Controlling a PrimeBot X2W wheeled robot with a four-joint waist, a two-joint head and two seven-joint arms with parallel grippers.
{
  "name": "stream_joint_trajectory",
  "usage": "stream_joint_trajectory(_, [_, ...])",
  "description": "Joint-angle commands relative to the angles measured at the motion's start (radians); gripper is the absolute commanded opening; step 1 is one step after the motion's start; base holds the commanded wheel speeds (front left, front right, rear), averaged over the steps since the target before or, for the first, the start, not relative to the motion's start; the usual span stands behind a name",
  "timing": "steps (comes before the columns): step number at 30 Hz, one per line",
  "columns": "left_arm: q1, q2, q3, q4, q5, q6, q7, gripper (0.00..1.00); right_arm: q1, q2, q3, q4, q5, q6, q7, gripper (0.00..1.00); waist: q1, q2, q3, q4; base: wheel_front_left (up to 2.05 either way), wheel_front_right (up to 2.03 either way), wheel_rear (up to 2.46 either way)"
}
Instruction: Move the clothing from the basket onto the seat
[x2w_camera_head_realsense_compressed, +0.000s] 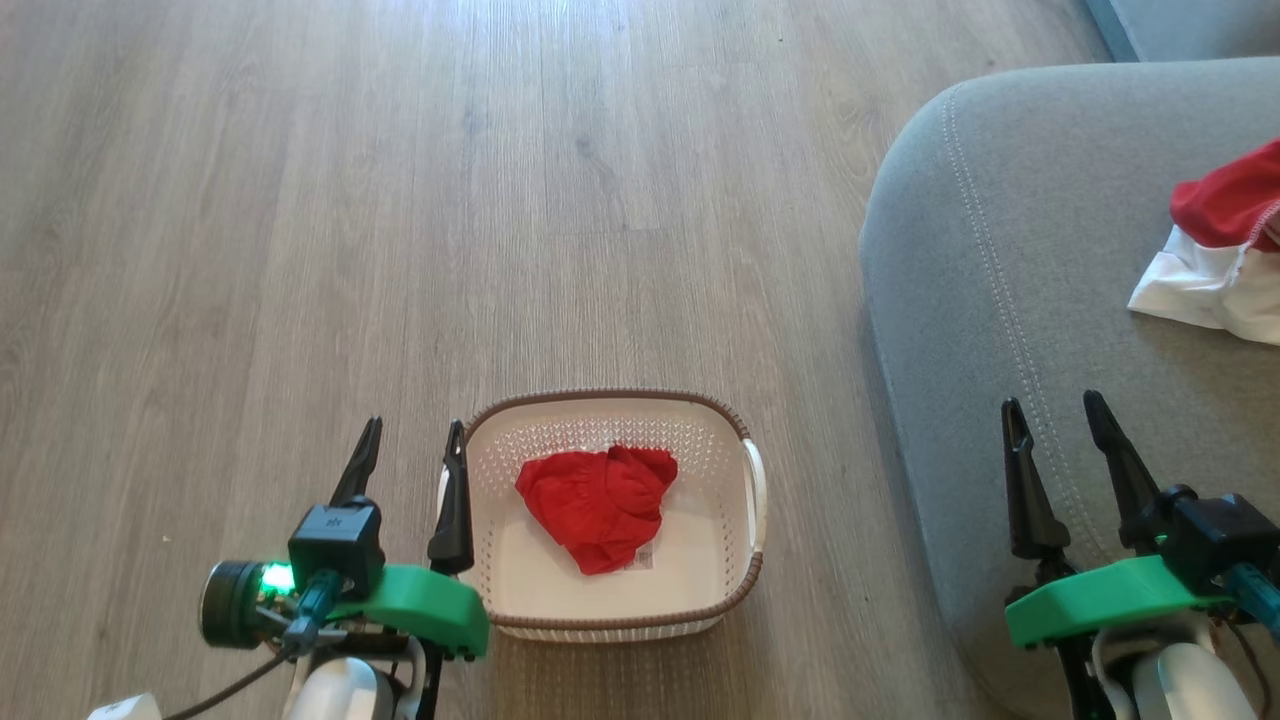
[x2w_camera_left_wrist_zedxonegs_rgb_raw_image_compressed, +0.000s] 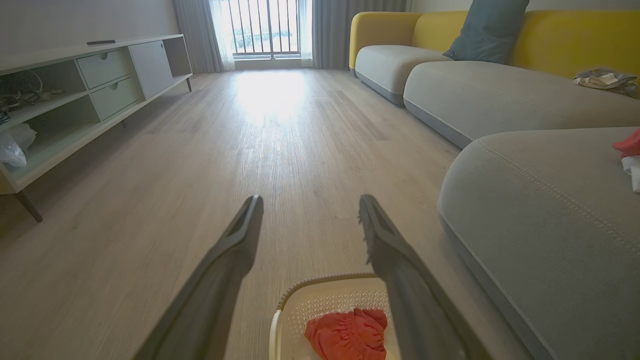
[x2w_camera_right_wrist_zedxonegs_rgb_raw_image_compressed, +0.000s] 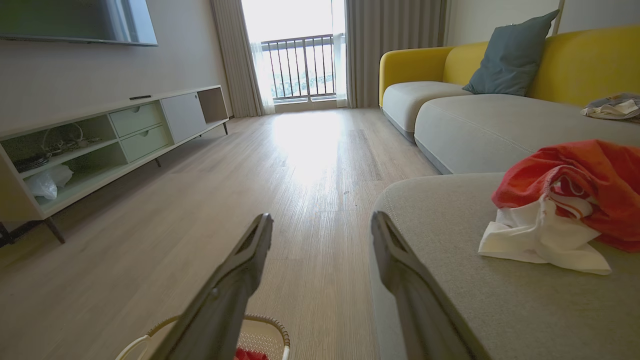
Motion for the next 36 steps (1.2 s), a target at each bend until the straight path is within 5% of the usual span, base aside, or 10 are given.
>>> stream_joint_trajectory(1, [-0.022, -0.001, 0.027, -0.03, 0.007, -0.002, -0.005, 1.0, -0.019, -0.001, 0.023, -0.031, -0.004, 0.0, -0.006, 1.0, 0.0001, 0.0, 0.001, 0.0, 0.0, 0.0, 0.0])
stream_joint_trajectory(16, [-0.046, -0.001, -0.003, 0.0, 0.016, -0.029, -0.005, 1.0, -0.027, 0.0, -0.001, -0.04, -0.014, 0.0, -0.006, 1.0, 0.0001, 0.0, 0.068, -0.003, 0.0, 0.0, 0.0])
stream_joint_trajectory(27, [-0.209, 0.019, -0.106, 0.116, 0.156, -0.125, -0.005, 1.0, -0.109, 0.022, -0.021, -0.077, -0.061, 0.0, -0.006, 1.0, 0.0001, 0.0, 0.357, -0.045, 0.0, 0.0, 0.0])
stream_joint_trajectory(36, [-0.364, 0.062, -0.193, 0.29, 0.201, -0.158, -0.005, 1.0, -0.173, 0.042, -0.009, -0.098, -0.068, 0.0, -0.006, 1.0, 0.0001, 0.0, 0.534, -0.109, 0.0, 0.0, 0.0])
